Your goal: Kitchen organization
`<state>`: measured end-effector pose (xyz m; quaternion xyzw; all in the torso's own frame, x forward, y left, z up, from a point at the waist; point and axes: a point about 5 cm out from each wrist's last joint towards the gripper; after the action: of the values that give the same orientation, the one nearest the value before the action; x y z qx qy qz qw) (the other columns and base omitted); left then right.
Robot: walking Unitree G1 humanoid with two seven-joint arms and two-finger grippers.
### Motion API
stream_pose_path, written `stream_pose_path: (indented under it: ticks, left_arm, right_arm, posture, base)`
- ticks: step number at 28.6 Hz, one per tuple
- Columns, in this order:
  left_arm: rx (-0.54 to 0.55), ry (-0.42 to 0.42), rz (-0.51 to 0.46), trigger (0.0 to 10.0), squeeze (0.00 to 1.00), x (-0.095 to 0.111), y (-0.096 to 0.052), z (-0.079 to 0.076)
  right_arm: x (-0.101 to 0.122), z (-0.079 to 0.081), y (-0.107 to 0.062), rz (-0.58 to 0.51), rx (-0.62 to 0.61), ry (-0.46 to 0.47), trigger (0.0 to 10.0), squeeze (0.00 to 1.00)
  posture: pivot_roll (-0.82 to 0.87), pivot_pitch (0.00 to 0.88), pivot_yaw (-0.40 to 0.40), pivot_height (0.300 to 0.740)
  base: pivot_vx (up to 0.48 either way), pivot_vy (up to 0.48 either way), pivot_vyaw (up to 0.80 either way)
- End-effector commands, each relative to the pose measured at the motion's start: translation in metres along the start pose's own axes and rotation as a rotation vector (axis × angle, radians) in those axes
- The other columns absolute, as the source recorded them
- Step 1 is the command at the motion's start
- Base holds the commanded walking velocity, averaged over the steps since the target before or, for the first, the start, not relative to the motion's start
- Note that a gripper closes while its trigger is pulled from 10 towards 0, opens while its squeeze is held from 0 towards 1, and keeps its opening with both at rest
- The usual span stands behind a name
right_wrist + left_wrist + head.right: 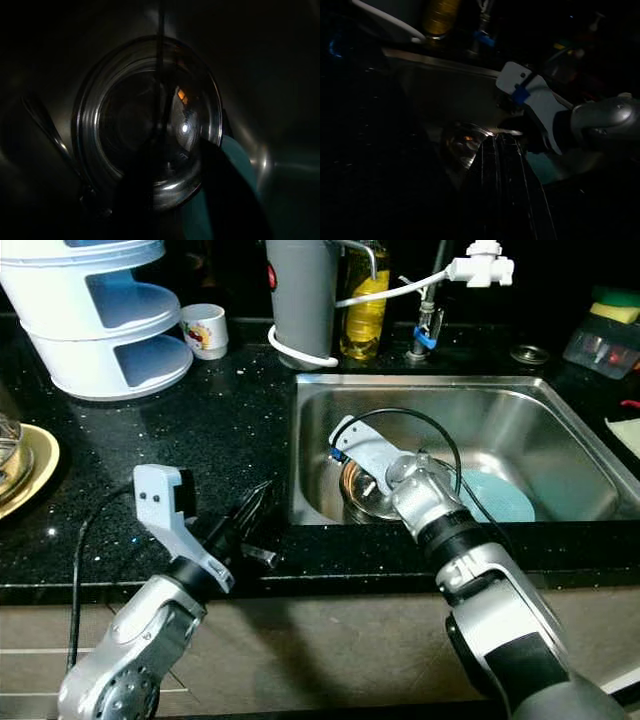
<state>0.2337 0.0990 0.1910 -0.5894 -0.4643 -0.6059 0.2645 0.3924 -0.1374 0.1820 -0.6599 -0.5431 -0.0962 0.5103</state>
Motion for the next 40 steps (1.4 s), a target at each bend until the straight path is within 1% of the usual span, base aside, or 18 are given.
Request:
stream_pose_path:
  ticks: [1, 4, 5, 6, 7, 9, 10, 11, 12, 14, 15, 17, 20, 27, 30, 32, 35, 40]
  left_arm:
    - [-0.021, 0.006, 0.013, 10.0, 0.0, -0.001, 0.001, -0.002]
    - [-0.023, 0.011, 0.014, 10.0, 0.0, -0.001, 0.001, -0.003]
    - [-0.012, 0.025, 0.021, 10.0, 0.0, -0.002, 0.002, -0.001]
    - [-0.003, 0.028, 0.026, 10.0, 0.0, -0.002, 0.002, 0.0]
    - [0.002, 0.03, 0.029, 10.0, 0.0, -0.002, 0.002, 0.0]
    - [0.04, 0.051, 0.027, 10.0, 0.0, -0.001, 0.003, 0.005]
    - [0.06, 0.064, 0.025, 10.0, 0.0, 0.0, 0.004, 0.007]
    - [0.089, 0.081, 0.026, 10.0, 0.0, 0.001, 0.005, 0.011]
    - [0.089, 0.081, 0.026, 10.0, 0.0, 0.001, 0.005, 0.011]
    - [0.15, 0.121, 0.032, 10.0, 0.0, 0.003, 0.007, 0.019]
    - [0.15, 0.121, 0.032, 10.0, 0.0, 0.003, 0.007, 0.019]
    - [0.196, 0.154, 0.049, 10.0, 0.0, 0.003, 0.008, 0.025]
    - [0.24, 0.151, 0.073, 10.0, 0.0, 0.001, 0.005, 0.034]
    - [0.251, 0.15, 0.083, 10.0, 0.0, 0.0, 0.004, 0.037]
    - [0.25, 0.17, 0.092, 10.0, 0.0, -0.001, 0.004, 0.037]
    - [0.25, 0.17, 0.092, 10.0, 0.0, -0.001, 0.004, 0.037]
    - [0.237, 0.166, 0.102, 10.0, 0.0, -0.003, 0.005, 0.033]
    - [0.237, 0.167, 0.106, 10.0, 0.0, -0.003, 0.005, 0.033]
  right_arm:
    - [0.003, -0.002, -0.001, -0.015, 0.002, 0.057, 10.0, 1.0]
    - [0.027, -0.007, -0.006, -0.195, 0.002, 0.2, 10.0, 1.0]
    - [0.047, -0.006, -0.013, -0.349, 0.06, 0.351, 10.0, 0.73]
    - [0.055, -0.006, -0.017, -0.428, 0.089, 0.418, 10.0, 0.37]
    - [0.06, -0.007, -0.019, -0.477, 0.105, 0.458, 10.0, 0.0]
    - [0.073, -0.01, -0.03, -0.631, 0.1, 0.494, 10.0, 0.0]
    - [0.077, -0.011, -0.034, -0.673, 0.107, 0.501, 10.0, 0.0]
    - [0.079, -0.009, -0.038, -0.72, 0.172, 0.551, 10.0, 0.0]
    - [0.079, -0.009, -0.038, -0.72, 0.172, 0.551, 10.0, 0.0]
    - [0.082, -0.005, -0.047, -0.821, 0.312, 0.632, 10.0, 0.0]
    - [0.082, -0.005, -0.047, -0.821, 0.312, 0.632, 10.0, 0.0]
    - [0.083, -0.001, -0.05, -0.857, 0.364, 0.66, 10.0, 0.0]
    - [0.086, 0.004, -0.052, -0.919, 0.402, 0.752, 10.0, 0.0]
    - [0.083, 0.01, -0.051, -0.924, 0.422, 0.791, 10.0, 0.0]
    - [0.081, 0.017, -0.051, -0.928, 0.453, 0.843, 10.0, 0.0]
    - [0.081, 0.017, -0.051, -0.928, 0.453, 0.843, 10.0, 0.0]
    - [0.08, 0.02, -0.051, -0.936, 0.471, 0.877, 10.0, 0.0]
    - [0.077, 0.022, -0.051, -0.928, 0.477, 0.883, 10.0, 0.0]
  posture:
    - [0.09, 0.0, -0.062, 0.74]
    - [0.09, 0.0, -0.063, 0.74]
    - [0.09, 0.0, -0.063, 0.74]
    - [0.09, 0.0, -0.063, 0.74]
    - [0.09, 0.0, -0.064, 0.74]
    - [0.09, 0.0, -0.065, 0.74]
    - [0.09, 0.0, -0.065, 0.74]
    - [0.1, 0.0, -0.067, 0.74]
    - [0.1, 0.0, -0.067, 0.74]
    - [0.1, 0.0, -0.067, 0.74]
    - [0.1, 0.0, -0.067, 0.74]
    - [0.1, 0.0, -0.067, 0.74]
    - [0.1, 0.0, -0.064, 0.74]
    - [0.1, 0.0, -0.06, 0.74]
    - [0.1, 0.0, -0.054, 0.74]
    - [0.1, 0.0, -0.054, 0.74]
    - [0.1, 0.0, -0.05, 0.74]
    - [0.1, 0.0, -0.05, 0.74]
  base:
    - [0.0, 0.0, 0.0]
    - [0.0, 0.0, 0.0]
    - [0.0, 0.0, 0.0]
    - [0.0, 0.0, 0.0]
    - [0.0, 0.0, 0.0]
    - [0.0, 0.0, 0.0]
    - [0.0, 0.0, 0.0]
    - [0.0, 0.0, 0.0]
    - [0.0, 0.0, 0.0]
    - [0.0, 0.0, 0.0]
    - [0.0, 0.0, 0.0]
    - [0.0, 0.0, 0.0]
    - [0.0, 0.0, 0.0]
    - [0.0, 0.0, 0.0]
    - [-0.242, 0.0, 0.0]
    - [-0.24, 0.0, 0.0]
    - [-0.27, 0.0, 0.0]
    - [-0.31, 0.0, 0.0]
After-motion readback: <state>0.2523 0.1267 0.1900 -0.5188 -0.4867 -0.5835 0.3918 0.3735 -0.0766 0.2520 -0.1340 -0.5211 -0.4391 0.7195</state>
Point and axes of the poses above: a point about 5 cm out from each wrist's last joint towards the gripper, its own y axis pointing out of the wrist towards the gripper, its own x axis along the axis of the wrist's last joint, z = x × y, and after that the axes turned 11 degrees about y, right-handed
